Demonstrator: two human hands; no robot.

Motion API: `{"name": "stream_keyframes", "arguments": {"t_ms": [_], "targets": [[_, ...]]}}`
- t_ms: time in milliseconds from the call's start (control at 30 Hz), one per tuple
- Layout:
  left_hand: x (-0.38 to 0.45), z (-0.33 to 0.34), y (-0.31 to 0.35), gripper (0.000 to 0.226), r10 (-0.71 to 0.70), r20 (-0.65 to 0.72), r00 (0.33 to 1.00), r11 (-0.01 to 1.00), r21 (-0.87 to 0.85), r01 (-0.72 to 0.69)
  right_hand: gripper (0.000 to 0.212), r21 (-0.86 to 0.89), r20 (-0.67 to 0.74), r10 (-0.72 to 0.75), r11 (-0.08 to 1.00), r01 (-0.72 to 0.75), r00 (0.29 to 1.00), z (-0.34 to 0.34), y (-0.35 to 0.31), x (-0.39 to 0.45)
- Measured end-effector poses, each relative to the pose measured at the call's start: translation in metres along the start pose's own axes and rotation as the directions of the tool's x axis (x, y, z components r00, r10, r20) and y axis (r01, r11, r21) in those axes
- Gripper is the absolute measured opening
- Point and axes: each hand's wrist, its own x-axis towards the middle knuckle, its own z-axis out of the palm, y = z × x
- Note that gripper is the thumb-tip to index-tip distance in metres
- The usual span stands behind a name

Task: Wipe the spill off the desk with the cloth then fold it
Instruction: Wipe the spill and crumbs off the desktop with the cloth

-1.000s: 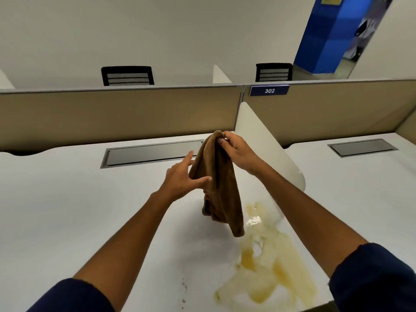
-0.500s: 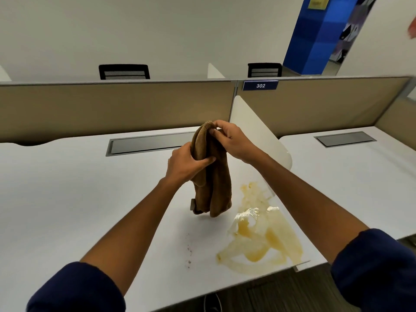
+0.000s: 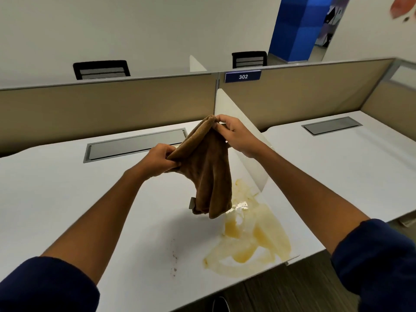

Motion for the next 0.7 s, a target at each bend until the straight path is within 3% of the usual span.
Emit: {"name": "stream_keyframes", "arguments": {"t_ms": [333,567,700], "targets": [[0.096,-0.012,0.031,0.007,0.041,-0.220,0.975,0.944,0.328,0.034,0.026,-0.099,-0.138,0.110,0.987,-0.124,0.984,-0.069,0.042,0.062],[0.147,-0.012,0.053,0.011,0.166,-0.381,0.909,0.948,0.316,-0.041,0.019,-0.074,-0.287,0.037,0.995,-0.061,0.957,-0.102,0.053,0.107],[0.149,0.019,0.034,0.006,0.149,-0.308,0.940,0.957,0.284,-0.059,0.019,-0.088,-0.250,0.074,0.991,-0.099,0.965,-0.103,0.082,0.106]]}}
